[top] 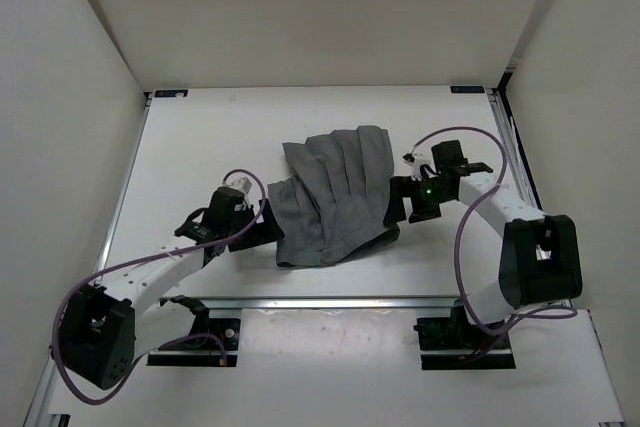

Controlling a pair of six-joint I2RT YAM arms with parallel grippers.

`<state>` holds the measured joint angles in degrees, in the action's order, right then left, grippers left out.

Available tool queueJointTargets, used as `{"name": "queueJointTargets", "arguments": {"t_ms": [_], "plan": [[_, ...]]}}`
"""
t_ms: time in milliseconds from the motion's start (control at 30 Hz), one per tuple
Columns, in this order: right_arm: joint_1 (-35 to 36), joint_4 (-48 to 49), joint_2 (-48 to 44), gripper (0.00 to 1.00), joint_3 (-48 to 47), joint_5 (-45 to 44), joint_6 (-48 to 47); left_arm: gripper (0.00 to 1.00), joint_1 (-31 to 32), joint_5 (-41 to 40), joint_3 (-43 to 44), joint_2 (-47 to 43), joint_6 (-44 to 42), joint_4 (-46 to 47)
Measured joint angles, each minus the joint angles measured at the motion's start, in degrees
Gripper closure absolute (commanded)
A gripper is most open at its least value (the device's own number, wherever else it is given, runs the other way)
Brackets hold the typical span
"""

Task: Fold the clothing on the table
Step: Flatten the skirt out

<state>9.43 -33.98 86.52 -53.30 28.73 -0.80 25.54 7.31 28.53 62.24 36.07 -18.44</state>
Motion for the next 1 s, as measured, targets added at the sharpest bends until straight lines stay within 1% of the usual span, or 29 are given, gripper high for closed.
{"name": "queueJointTargets", "arguments": {"t_ms": [133, 267, 400, 467, 533, 667, 833, 900, 1000], "plan": [[4.8, 0.1, -3.7, 0.05, 0.7, -3.0, 0.2, 0.01, 0.1, -0.6, 0.0, -1.2, 0.4, 0.7], [8.6, 1.3, -5.7, 0.1, 0.7, -7.4, -0.2, 0.02, 0.1, -0.8, -0.5, -3.0, 1.3, 1.0], [10.1, 1.7, -5.1, 0.09, 0.6, -13.7, -1.4, 0.01, 0.1, -0.9, -1.6, -5.0, 1.9, 0.9], [13.0, 2.4, -5.0, 0.06, 0.5, -18.9, -2.6, 0.02, 0.0, -0.9, -1.8, -5.8, 2.1, 0.5], [17.9, 3.7, -5.0, 0.05, 0.4, -24.5, -4.3, 0.02, -0.3, -0.9, -1.9, -6.7, 2.3, 0.3], [25.7, 6.1, -5.1, 0.06, 0.4, -31.6, -7.6, 0.01, -1.4, -0.8, -1.9, -8.0, 2.4, -0.1], [29.7, 8.1, -5.4, 0.07, 0.4, -37.7, -12.4, 0.01, -3.1, -0.6, -1.9, -8.6, 2.4, -1.0], [31.7, 9.6, -6.6, 0.07, 0.7, -40.0, -16.1, 0.01, -3.7, -0.5, -1.9, -9.0, 2.4, -1.1], [35.8, 12.0, -10.4, 0.07, 2.2, -40.4, -22.2, 0.01, -4.3, -0.5, -2.1, -9.8, 2.4, -1.2]]}}
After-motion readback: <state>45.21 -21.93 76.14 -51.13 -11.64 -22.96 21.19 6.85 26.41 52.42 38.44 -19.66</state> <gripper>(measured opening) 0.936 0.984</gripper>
